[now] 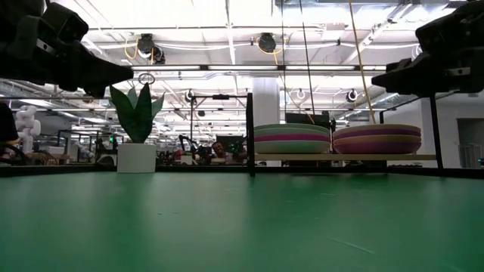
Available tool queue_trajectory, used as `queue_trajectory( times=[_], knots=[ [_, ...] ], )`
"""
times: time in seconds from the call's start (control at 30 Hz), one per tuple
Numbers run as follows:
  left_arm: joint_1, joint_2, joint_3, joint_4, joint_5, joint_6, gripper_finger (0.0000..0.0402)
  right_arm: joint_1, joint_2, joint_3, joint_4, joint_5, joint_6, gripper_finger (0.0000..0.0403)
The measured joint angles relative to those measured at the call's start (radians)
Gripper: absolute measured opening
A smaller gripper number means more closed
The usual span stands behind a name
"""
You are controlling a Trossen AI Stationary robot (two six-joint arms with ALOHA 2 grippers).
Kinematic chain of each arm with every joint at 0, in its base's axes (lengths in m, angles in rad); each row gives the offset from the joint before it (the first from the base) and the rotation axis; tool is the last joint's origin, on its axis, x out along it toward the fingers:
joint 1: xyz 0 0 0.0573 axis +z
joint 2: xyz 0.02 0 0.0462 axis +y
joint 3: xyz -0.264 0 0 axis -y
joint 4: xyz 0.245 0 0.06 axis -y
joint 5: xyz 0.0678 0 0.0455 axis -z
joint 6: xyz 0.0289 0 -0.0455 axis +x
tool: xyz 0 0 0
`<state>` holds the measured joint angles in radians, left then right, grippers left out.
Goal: Place and stack plates onto a shelf
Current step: Return to Home Position
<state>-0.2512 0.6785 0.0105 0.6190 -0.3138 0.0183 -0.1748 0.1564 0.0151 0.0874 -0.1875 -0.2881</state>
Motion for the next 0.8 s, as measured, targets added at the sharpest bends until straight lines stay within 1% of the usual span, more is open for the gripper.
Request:
queue_trajectory(
  times=[0.27,0.3,0.43,0.57,0.8],
  knots=[
    [0.000,0.000,0.000,-0.016,0.000,-0.012,0.0003,0.049,-0.053,0.000,-0.034,0.005,0.054,0.0000],
    [0.000,0.000,0.000,-0.015,0.000,-0.013,0.0003,0.057,-0.059,0.000,-0.036,0.011,0.056,0.0000],
    [0.000,0.000,0.000,-0.016,0.000,-0.014,0.0003,0.096,-0.090,0.000,-0.047,0.088,0.044,0.0000],
    [0.000,0.000,0.000,-0.016,0.000,-0.014,0.0003,0.125,-0.145,0.000,-0.057,0.133,0.036,0.0000],
    [0.000,0.000,0.000,-0.016,0.000,-0.014,0.0003,0.145,-0.150,0.000,-0.063,0.140,0.034,0.0000]
  ],
)
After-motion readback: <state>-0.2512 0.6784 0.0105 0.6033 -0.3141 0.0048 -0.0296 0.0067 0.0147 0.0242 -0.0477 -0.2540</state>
